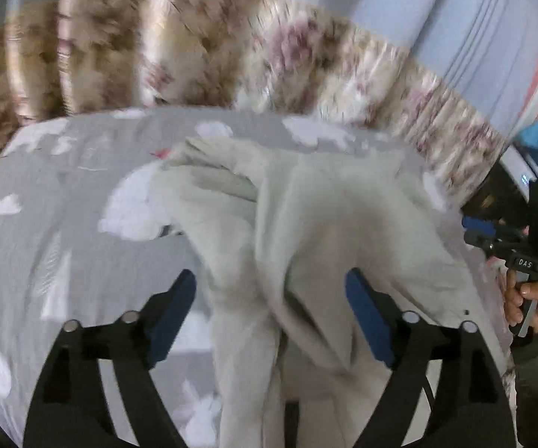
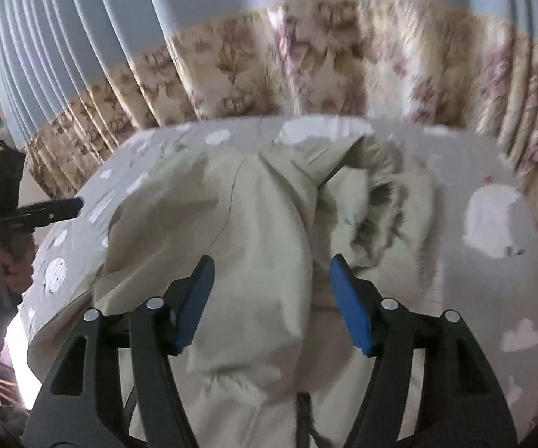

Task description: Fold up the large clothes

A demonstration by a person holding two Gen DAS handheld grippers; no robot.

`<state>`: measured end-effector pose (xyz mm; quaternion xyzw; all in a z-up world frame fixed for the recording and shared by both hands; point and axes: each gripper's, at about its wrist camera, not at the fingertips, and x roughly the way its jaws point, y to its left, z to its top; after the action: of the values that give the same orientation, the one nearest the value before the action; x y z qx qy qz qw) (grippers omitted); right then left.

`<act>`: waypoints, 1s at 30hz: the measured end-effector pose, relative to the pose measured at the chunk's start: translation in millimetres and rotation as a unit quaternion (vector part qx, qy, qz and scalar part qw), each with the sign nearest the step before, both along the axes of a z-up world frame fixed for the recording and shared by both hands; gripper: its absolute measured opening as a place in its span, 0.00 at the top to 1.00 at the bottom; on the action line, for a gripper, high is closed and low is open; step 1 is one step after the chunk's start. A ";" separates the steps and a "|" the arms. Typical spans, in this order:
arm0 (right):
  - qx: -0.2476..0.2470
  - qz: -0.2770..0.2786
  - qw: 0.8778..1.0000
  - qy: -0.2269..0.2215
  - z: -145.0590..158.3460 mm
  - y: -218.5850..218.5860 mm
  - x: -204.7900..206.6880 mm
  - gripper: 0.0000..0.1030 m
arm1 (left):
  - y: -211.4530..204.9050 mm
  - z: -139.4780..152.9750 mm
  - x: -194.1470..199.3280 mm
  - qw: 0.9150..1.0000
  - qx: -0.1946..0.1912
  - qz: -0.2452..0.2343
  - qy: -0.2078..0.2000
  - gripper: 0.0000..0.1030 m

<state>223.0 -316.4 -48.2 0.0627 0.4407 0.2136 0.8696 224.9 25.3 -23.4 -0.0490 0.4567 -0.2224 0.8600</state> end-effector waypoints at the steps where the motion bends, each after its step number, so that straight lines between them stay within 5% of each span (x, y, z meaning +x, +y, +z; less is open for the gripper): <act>1: -0.004 0.006 1.000 0.020 -11.2 6.6 12.8 0.38 | -8.8 -9.2 10.2 1.000 0.018 -0.001 0.015 0.19; 3: -0.016 0.009 0.999 0.040 -24.4 12.4 24.8 0.52 | -26.3 -29.2 30.9 0.998 0.035 -0.014 0.050 0.19; 4: -0.019 0.016 0.998 0.058 -33.1 16.5 31.8 0.66 | -30.2 -37.9 37.2 0.997 0.042 -0.014 0.060 0.20; 5: -0.017 0.030 0.996 0.078 -41.9 21.0 37.0 0.95 | -33.7 -46.6 43.3 0.996 0.044 -0.009 0.073 0.27; 7: -0.012 0.047 0.995 0.084 -45.3 25.6 39.0 0.98 | -34.5 -54.0 50.1 0.996 0.030 -0.010 0.081 0.50; 9: -0.005 0.042 0.997 0.064 -30.9 21.2 42.4 0.98 | -32.6 -49.0 53.4 0.997 0.018 -0.017 0.073 0.86; 11: 0.001 0.024 0.999 0.022 -3.2 11.6 52.2 0.98 | -29.6 -31.9 60.1 0.998 0.004 -0.018 0.053 0.92; 16: -0.019 -0.014 0.999 -0.049 48.8 -1.7 96.0 0.98 | -36.1 17.4 86.1 1.000 0.004 -0.012 -0.003 0.94; 19: -0.071 -0.019 0.995 -0.061 46.8 6.1 122.3 0.98 | -42.8 34.0 106.1 1.000 0.017 -0.005 -0.015 0.94; 24: -0.128 -0.040 0.991 -0.016 -19.9 15.0 151.1 0.94 | -65.7 -31.4 132.7 0.993 0.116 0.019 0.021 0.89; 26: -0.134 -0.046 0.990 0.006 -48.7 16.2 151.8 0.92 | -65.6 -63.6 132.6 0.991 0.126 0.031 0.030 0.84; 30: -0.158 -0.039 0.987 -0.005 -62.4 20.2 136.7 0.87 | -60.8 -67.1 119.0 0.990 0.138 0.038 -0.009 0.68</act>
<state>359.6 -296.2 -110.5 -0.0593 0.4613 0.1074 0.8787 344.0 -35.5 -90.6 0.0544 0.4729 -0.1247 0.8706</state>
